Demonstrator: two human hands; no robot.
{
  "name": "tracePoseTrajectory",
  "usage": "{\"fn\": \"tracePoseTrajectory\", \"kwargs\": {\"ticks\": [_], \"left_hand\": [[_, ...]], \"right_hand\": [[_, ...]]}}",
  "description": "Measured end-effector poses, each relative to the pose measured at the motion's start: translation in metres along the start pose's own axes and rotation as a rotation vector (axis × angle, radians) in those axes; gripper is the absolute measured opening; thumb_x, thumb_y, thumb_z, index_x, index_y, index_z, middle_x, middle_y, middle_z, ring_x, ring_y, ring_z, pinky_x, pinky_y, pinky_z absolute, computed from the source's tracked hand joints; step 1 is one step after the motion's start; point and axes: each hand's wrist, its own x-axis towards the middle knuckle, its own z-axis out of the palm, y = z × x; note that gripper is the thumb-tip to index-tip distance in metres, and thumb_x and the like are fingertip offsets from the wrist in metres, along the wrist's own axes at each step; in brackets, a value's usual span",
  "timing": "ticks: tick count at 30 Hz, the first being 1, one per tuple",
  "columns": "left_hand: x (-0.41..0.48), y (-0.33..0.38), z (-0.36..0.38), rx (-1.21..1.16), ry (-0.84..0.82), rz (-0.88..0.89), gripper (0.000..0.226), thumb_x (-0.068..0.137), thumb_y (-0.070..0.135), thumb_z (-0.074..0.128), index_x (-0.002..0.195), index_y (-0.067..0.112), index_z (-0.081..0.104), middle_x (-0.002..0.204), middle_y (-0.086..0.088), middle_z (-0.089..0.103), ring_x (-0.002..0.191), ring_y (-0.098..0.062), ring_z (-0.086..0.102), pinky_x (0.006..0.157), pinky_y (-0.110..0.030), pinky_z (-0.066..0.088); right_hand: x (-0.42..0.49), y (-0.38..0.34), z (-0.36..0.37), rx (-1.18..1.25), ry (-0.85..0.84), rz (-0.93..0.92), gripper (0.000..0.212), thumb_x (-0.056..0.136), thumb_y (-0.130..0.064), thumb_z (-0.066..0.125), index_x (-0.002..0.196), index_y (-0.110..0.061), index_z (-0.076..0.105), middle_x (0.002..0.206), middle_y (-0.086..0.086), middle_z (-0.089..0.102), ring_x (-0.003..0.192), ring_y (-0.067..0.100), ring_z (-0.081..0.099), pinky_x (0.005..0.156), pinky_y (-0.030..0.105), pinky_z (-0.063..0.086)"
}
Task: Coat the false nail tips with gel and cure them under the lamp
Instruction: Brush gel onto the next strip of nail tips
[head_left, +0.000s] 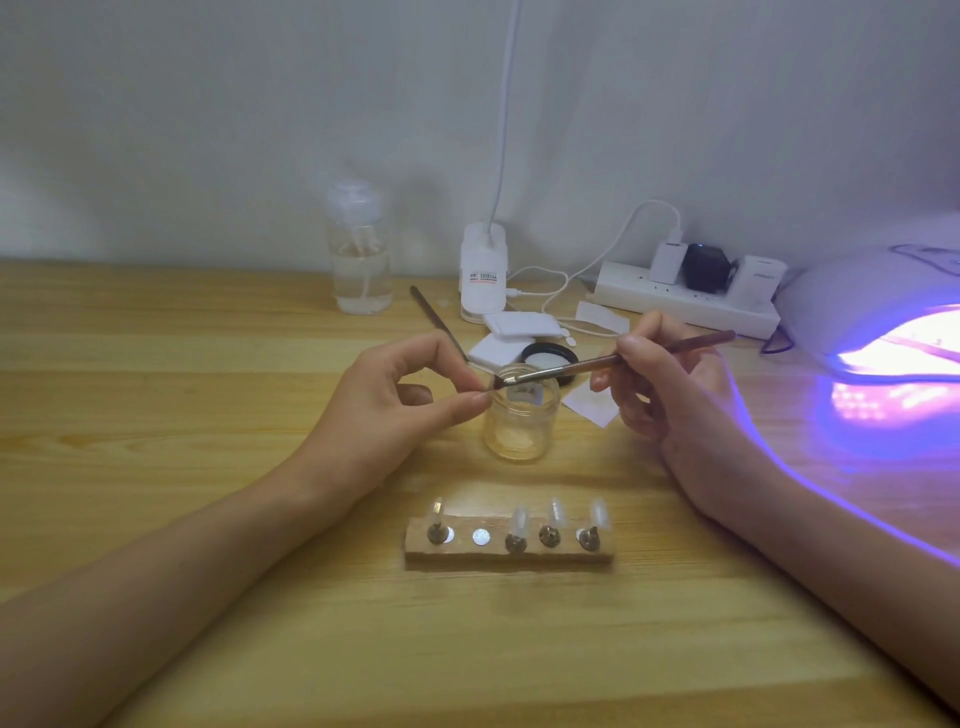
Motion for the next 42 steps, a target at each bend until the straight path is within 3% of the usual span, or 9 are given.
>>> {"fn": "tracePoseTrajectory", "kwargs": {"ticks": [6, 9, 13, 17, 21, 25, 34, 38, 42], "left_hand": [[0.0011, -0.0014, 0.0003, 0.007, 0.003, 0.008, 0.016, 0.078, 0.025, 0.078, 0.076, 0.02, 0.064, 0.078, -0.008, 0.064, 0.047, -0.009, 0.032, 0.043, -0.016, 0.028], [0.0015, -0.0016, 0.0002, 0.012, 0.015, 0.003, 0.015, 0.076, 0.029, 0.076, 0.077, 0.019, 0.063, 0.085, -0.024, 0.059, 0.048, -0.013, 0.031, 0.043, -0.018, 0.026], [0.0015, -0.0015, -0.0002, 0.026, 0.002, 0.015, 0.016, 0.081, 0.022, 0.079, 0.078, 0.017, 0.063, 0.085, -0.03, 0.058, 0.049, -0.016, 0.031, 0.043, -0.018, 0.027], [0.0023, -0.0015, 0.0008, 0.025, 0.004, 0.01, 0.019, 0.075, 0.031, 0.077, 0.079, 0.018, 0.064, 0.089, -0.037, 0.057, 0.052, -0.023, 0.031, 0.047, -0.024, 0.027], [0.0016, -0.0016, 0.0006, 0.031, 0.01, 0.002, 0.022, 0.075, 0.035, 0.076, 0.081, 0.018, 0.064, 0.088, -0.039, 0.056, 0.053, -0.023, 0.031, 0.047, -0.023, 0.028], [0.0011, -0.001, 0.0009, 0.028, 0.004, -0.002, 0.023, 0.074, 0.036, 0.076, 0.082, 0.018, 0.064, 0.088, -0.039, 0.056, 0.053, -0.023, 0.03, 0.051, -0.026, 0.027], [0.001, -0.0006, 0.0007, 0.038, 0.005, -0.003, 0.023, 0.074, 0.035, 0.076, 0.082, 0.017, 0.064, 0.089, -0.04, 0.056, 0.053, -0.023, 0.031, 0.049, -0.026, 0.028], [0.0012, -0.0013, 0.0005, 0.038, 0.002, -0.003, 0.023, 0.074, 0.036, 0.076, 0.081, 0.017, 0.064, 0.088, -0.04, 0.056, 0.053, -0.024, 0.03, 0.047, -0.023, 0.028], [0.0018, -0.0024, 0.0004, 0.032, 0.001, -0.003, 0.024, 0.074, 0.037, 0.076, 0.083, 0.017, 0.065, 0.09, -0.04, 0.056, 0.054, -0.025, 0.03, 0.05, -0.025, 0.028]], "right_hand": [[0.0005, -0.0006, -0.0013, 0.028, 0.035, 0.014, 0.023, 0.088, -0.025, 0.057, 0.067, -0.024, 0.049, 0.066, 0.004, 0.064, 0.049, 0.009, 0.038, 0.042, 0.018, 0.026], [-0.0005, -0.0009, 0.0009, 0.0, 0.003, 0.009, 0.022, 0.09, -0.024, 0.058, 0.07, -0.02, 0.049, 0.067, 0.006, 0.065, 0.049, 0.01, 0.039, 0.043, 0.017, 0.026], [0.0005, -0.0002, -0.0011, 0.019, 0.055, 0.038, 0.026, 0.091, -0.022, 0.058, 0.066, -0.024, 0.05, 0.065, 0.004, 0.063, 0.049, 0.007, 0.04, 0.043, 0.016, 0.025], [0.0002, -0.0004, 0.0006, 0.013, -0.001, 0.004, 0.023, 0.09, -0.025, 0.058, 0.068, -0.023, 0.051, 0.068, 0.005, 0.065, 0.049, 0.009, 0.04, 0.043, 0.017, 0.025], [0.0007, 0.0007, -0.0011, 0.003, 0.075, 0.058, 0.029, 0.097, -0.016, 0.056, 0.07, -0.02, 0.048, 0.065, 0.002, 0.064, 0.047, 0.006, 0.039, 0.041, 0.015, 0.026], [-0.0009, -0.0009, 0.0003, 0.017, 0.001, 0.013, 0.022, 0.091, -0.025, 0.057, 0.071, -0.02, 0.048, 0.068, 0.004, 0.065, 0.049, 0.008, 0.04, 0.043, 0.016, 0.026], [0.0001, -0.0002, 0.0008, -0.001, -0.004, 0.009, 0.024, 0.09, -0.026, 0.058, 0.066, -0.026, 0.052, 0.069, 0.005, 0.065, 0.049, 0.009, 0.039, 0.043, 0.017, 0.027], [0.001, 0.0004, -0.0005, 0.0, 0.071, 0.034, 0.029, 0.094, -0.019, 0.058, 0.067, -0.023, 0.05, 0.066, 0.004, 0.065, 0.047, 0.007, 0.038, 0.042, 0.017, 0.024], [-0.0013, -0.0016, 0.0009, -0.014, 0.0, -0.018, 0.025, 0.091, -0.023, 0.056, 0.067, -0.024, 0.051, 0.067, 0.004, 0.065, 0.048, 0.009, 0.04, 0.043, 0.016, 0.027]]}}
